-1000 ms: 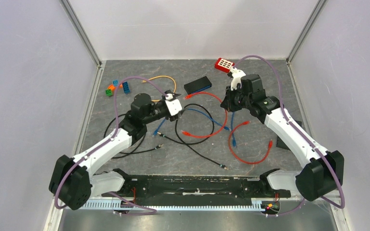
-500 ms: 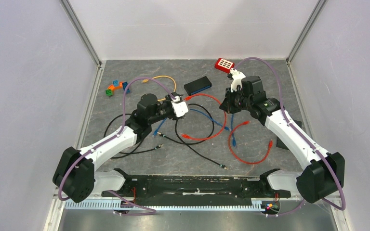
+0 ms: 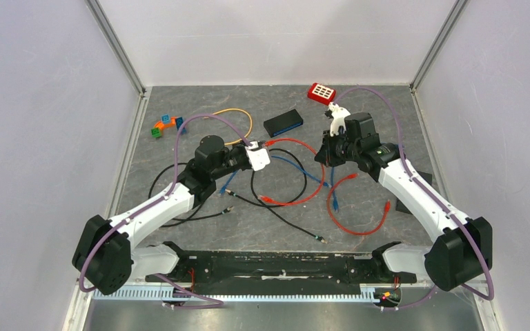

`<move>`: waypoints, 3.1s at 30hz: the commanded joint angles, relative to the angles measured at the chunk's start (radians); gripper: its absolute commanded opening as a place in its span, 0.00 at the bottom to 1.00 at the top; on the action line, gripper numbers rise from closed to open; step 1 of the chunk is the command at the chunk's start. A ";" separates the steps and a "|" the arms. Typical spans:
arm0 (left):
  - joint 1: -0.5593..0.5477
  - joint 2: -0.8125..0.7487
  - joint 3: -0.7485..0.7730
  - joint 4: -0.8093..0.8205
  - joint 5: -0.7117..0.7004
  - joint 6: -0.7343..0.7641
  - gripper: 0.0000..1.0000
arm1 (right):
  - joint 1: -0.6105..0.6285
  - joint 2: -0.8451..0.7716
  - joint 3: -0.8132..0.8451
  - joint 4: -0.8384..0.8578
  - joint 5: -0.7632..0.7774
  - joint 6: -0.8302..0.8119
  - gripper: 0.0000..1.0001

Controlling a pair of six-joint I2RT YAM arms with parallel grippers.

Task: Insert the plug into the switch port
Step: Pick up the connector from the center of the board, then insert the connector into the switch port.

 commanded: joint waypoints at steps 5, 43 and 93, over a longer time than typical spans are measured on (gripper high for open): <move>-0.004 -0.029 0.014 -0.056 -0.008 0.029 0.02 | 0.001 -0.014 -0.010 0.052 -0.030 0.000 0.00; 0.084 0.008 0.132 -0.238 0.303 -0.262 0.02 | 0.131 0.205 -0.037 0.725 -0.654 -0.900 0.36; 0.282 0.815 0.890 -0.355 -0.167 -1.253 0.48 | -0.024 0.620 0.222 0.510 0.222 -0.583 0.00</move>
